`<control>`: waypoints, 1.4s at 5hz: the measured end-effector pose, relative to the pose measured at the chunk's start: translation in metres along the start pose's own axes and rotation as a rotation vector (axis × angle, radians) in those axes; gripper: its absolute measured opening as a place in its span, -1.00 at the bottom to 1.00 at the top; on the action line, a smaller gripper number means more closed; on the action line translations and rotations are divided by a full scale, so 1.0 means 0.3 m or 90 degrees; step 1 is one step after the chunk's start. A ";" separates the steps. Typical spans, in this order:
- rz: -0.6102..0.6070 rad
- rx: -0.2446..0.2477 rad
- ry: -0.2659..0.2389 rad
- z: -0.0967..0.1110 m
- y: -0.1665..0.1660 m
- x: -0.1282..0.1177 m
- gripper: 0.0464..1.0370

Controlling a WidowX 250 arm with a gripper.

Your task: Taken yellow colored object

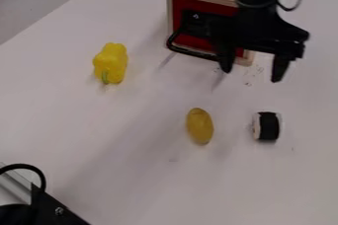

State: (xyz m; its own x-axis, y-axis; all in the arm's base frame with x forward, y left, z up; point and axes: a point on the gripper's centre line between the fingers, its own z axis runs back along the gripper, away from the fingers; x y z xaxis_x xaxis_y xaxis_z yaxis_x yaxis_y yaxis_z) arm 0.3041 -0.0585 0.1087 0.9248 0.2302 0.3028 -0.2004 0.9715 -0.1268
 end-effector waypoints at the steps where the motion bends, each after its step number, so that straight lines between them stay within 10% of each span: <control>1: 0.079 0.015 0.007 0.049 0.150 -0.036 0.92; 7: 0.182 0.141 0.098 -0.089 0.733 -0.090 0.92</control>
State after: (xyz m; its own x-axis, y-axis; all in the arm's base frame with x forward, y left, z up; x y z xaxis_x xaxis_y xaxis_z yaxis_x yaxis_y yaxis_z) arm 0.2438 0.1474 0.0475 0.8558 0.4985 0.1379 -0.5063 0.8620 0.0258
